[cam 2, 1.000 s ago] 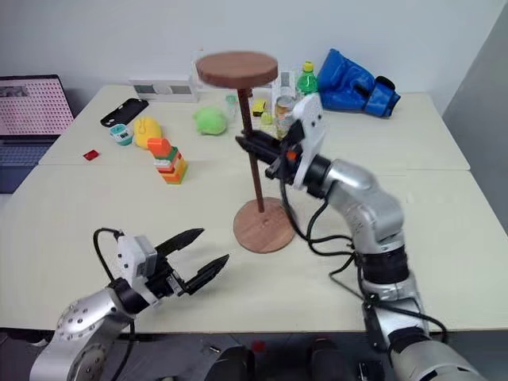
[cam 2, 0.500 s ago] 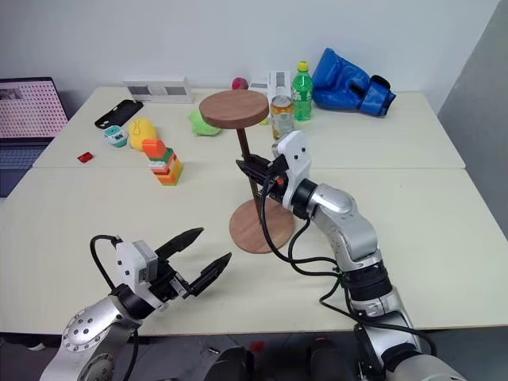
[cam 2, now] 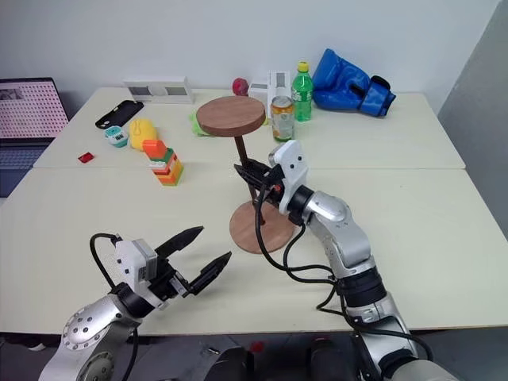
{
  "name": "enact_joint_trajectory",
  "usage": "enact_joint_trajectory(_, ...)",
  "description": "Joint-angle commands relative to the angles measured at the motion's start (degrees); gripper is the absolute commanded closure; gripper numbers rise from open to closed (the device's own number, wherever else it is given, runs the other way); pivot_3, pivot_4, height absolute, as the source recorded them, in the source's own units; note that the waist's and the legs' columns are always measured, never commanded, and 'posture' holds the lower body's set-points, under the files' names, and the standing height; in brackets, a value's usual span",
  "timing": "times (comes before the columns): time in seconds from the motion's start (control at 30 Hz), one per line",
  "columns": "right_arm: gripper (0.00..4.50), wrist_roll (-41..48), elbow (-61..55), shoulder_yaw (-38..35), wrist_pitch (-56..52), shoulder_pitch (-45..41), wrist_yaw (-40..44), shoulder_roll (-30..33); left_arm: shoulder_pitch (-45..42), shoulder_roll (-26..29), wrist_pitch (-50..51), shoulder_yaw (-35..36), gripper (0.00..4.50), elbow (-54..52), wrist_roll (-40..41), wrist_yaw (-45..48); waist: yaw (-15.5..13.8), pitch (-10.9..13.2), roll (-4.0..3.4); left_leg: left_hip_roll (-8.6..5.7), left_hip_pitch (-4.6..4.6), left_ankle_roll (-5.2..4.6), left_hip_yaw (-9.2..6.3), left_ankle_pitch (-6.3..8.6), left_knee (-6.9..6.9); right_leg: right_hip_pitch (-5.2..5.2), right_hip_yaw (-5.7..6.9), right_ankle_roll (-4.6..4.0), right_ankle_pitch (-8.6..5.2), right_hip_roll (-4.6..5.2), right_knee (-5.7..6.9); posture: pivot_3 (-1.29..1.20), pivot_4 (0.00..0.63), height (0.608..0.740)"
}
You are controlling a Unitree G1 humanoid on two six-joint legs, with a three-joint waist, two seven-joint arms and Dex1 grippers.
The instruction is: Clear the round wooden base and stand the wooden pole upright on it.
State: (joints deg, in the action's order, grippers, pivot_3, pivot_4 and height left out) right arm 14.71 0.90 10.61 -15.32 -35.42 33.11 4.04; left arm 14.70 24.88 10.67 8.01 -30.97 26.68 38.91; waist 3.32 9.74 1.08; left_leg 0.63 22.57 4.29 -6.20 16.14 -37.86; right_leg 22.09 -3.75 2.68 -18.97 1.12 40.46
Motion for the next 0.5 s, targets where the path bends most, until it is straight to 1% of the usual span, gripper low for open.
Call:
enact_joint_trajectory(0.03, 4.16, -1.8, 0.9, 0.4, 1.5, 0.3, -0.2, 0.7, -0.3, 0.5, -0.4, 0.7, 0.0, -1.1, 0.8, -0.1, 0.0, 0.0, 0.0, 0.0, -0.01, 0.0, 0.0, 0.0, 0.0, -0.01, -0.01, 0.0, 0.0, 0.0, 0.0, 0.0, 0.15, 0.74)
enact_joint_trajectory(0.27, 4.16, -1.7, -0.6, 1.9, 0.6, 2.8, 0.0, 0.5, -0.7, 0.1, -0.6, 0.1, 0.0, -0.7, 0.4, -0.5, 0.0, 0.0, 0.01, 0.0, -0.09, 0.0, -0.01, 0.0, 0.0, -0.1, 0.0, 0.0, 0.0, 0.0, -0.02, 0.0, 0.15, 0.74)
enact_joint_trajectory(0.4, 4.16, -4.5, 0.1, 4.2, 3.2, 6.6, -1.1, 0.5, -0.7, 0.1, -0.6, 0.1, 0.0, -0.6, 0.4, -0.8, 0.0, 0.0, 0.01, 0.0, -0.16, 0.0, -0.01, 0.0, 0.02, -0.19, 0.0, 0.0, 0.0, 0.01, -0.05, 0.0, 0.15, 0.74)
enact_joint_trajectory(0.5, 4.16, -6.8, 2.0, 5.0, 3.8, 8.2, -2.3, 1.2, -0.7, 0.1, -0.6, 0.1, 0.0, -0.5, 0.4, -1.0, 0.0, -0.1, -0.04, 0.01, -0.64, 0.0, 0.0, 0.01, 0.16, -0.64, 0.0, 0.0, 0.0, 0.0, -0.21, 0.0, 0.15, 0.74)
